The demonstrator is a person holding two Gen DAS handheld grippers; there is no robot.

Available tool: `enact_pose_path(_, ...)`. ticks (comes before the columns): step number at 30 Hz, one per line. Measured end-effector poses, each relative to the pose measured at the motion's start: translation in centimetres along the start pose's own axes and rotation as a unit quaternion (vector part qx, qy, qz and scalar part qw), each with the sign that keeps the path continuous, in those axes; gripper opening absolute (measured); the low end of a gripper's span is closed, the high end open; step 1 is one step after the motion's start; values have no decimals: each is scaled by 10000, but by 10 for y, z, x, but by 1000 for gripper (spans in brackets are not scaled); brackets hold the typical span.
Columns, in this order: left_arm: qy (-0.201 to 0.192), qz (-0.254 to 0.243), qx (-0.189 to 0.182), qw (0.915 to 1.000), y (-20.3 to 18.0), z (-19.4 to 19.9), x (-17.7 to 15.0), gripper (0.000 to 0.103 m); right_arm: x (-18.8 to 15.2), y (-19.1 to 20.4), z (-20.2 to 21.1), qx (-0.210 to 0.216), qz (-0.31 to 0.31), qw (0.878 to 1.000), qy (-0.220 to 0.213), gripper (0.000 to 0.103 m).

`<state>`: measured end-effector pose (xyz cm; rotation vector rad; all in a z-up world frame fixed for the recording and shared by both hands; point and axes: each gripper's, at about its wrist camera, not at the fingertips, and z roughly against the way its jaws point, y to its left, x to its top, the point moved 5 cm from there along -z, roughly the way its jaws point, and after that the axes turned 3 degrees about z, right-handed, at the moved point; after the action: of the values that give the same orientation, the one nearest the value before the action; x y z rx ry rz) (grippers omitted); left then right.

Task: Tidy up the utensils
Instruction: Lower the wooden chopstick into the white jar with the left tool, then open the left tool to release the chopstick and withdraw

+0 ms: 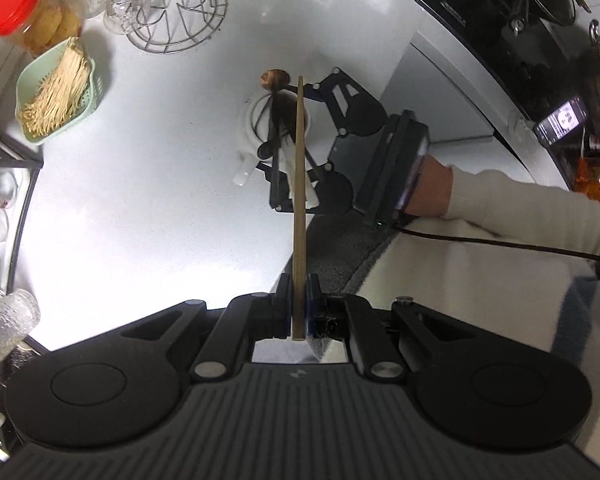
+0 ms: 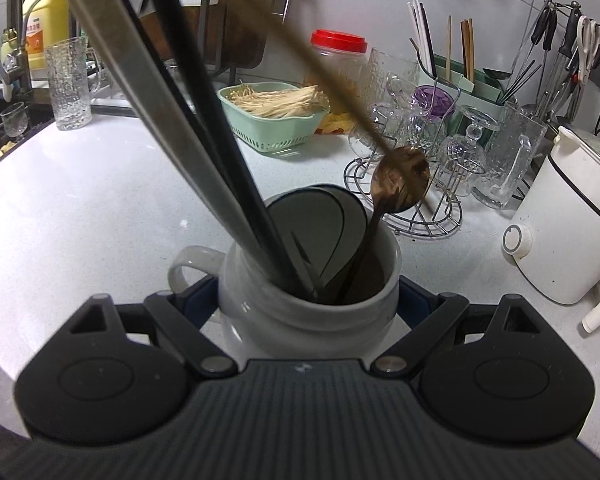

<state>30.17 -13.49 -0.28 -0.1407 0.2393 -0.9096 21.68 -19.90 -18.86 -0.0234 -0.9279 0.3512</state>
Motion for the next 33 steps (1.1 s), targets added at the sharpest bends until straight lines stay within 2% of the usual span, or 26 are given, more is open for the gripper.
enact_pose_path(4, 305, -255, 131, 9991, -5, 6, 9, 7, 2, 1, -3, -4, 11, 10000, 7, 93)
enact_pose_path(11, 860, -392, 480, 9944, -2, 5, 23, 7, 5, 0, -6, 3, -5, 10000, 36, 93)
enact_pose_path(16, 1040, -466, 668, 9912, 4, -6, 39, 7, 6, 1, -8, 9, -6, 10000, -15, 93)
enact_pose_path(23, 1037, -614, 679, 9904, 6, -22, 60, 7, 6, 1, -9, 17, -17, 10000, -42, 93)
enact_pose_path(29, 572, -667, 570, 9945, 4, -24, 71, 9, 7, -1, -10, 66, 14, 10000, 5, 93)
enact_pose_path(33, 204, -766, 678, 9945, 4, -25, 65, 36, 9, -2, -12, 102, 39, 9999, 29, 93)
